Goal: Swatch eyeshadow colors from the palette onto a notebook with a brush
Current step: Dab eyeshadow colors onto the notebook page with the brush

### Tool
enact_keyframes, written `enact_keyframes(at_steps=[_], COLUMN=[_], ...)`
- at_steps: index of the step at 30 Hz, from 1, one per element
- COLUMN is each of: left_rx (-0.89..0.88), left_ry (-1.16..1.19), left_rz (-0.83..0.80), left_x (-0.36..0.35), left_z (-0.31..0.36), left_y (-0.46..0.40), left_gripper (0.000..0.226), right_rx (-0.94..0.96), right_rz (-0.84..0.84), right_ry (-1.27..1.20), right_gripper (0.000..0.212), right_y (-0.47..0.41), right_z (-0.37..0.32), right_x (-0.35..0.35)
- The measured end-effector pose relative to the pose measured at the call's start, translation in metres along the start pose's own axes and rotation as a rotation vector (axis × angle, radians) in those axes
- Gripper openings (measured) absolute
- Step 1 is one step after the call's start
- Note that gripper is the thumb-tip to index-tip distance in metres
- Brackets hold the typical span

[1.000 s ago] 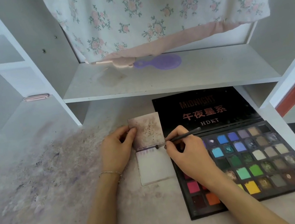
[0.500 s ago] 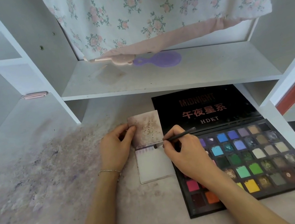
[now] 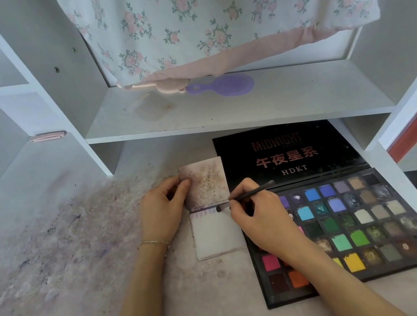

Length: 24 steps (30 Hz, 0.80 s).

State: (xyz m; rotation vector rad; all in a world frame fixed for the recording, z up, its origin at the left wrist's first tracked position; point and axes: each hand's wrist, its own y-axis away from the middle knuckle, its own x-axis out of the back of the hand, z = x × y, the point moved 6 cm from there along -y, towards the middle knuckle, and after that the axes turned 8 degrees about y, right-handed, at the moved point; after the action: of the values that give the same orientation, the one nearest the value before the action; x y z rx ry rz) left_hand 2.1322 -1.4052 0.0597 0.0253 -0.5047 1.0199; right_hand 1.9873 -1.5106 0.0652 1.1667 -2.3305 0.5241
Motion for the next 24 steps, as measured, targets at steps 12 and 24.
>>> enact_keyframes(at_steps=[12,24], left_rx=[0.004,0.018], left_ry=[0.002,-0.001], left_rz=[0.004,-0.003], left_x=[0.000,0.000], left_z=[0.001,0.001], left_y=[0.000,0.001], left_gripper=[0.015,0.016], right_rx=[-0.007,0.016], right_rz=[-0.014,0.155], right_ry=[0.002,-0.129], right_gripper=[0.018,0.028], right_y=[0.000,0.002], right_z=[0.001,-0.004], right_x=[0.000,0.017])
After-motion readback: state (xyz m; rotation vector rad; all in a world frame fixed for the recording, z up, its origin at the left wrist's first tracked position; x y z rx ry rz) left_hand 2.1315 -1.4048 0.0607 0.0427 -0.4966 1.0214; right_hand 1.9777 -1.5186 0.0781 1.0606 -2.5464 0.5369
